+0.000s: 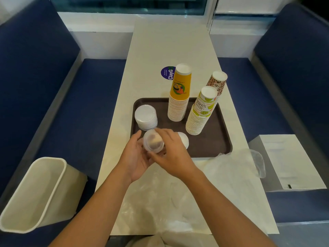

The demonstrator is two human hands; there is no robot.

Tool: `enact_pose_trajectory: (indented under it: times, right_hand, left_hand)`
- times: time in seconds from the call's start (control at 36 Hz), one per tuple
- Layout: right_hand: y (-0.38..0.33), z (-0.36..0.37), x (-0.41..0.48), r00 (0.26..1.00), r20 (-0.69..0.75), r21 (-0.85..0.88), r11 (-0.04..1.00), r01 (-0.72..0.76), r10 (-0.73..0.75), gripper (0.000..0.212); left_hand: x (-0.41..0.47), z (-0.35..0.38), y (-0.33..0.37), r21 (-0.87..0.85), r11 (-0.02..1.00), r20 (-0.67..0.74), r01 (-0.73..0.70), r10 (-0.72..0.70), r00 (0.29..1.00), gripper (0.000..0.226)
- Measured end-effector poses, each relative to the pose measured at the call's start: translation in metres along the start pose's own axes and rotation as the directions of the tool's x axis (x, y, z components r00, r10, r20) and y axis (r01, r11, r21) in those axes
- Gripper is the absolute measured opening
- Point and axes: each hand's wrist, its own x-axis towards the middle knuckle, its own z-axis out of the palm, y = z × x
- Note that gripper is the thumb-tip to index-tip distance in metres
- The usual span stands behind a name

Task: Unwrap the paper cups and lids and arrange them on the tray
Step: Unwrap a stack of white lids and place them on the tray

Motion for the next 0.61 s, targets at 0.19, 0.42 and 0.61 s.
enact_pose_trajectory:
  times: [0.19, 0.42, 0.61]
  right_hand:
    - [0.027, -0.022, 0.011, 0.986, -0.139, -0.071, 0.992, -0.102, 0.091, 0.071]
    - [0.062, -0.025, 0.011, 0.953, -0.029, -0.244, 0.923, -0.298, 0.301, 0.073]
    - [0.073, -0.015, 0.010, 0.943, 0.043, -0.330, 0.896, -0.297, 0.329, 0.073]
  left_hand:
    - [0.004, 0.005, 0.005, 0.043, 0.998, -0.046, -0.035, 0.037, 0.998, 0.053]
    - [0.007, 0.007, 0.003, 0.041, 0.999, -0.090, -0.035, 0.039, 0.995, 0.045]
    - [0.006, 0.008, 0.000, 0.033, 0.999, -0.087, -0.025, 0.028, 0.996, 0.044]
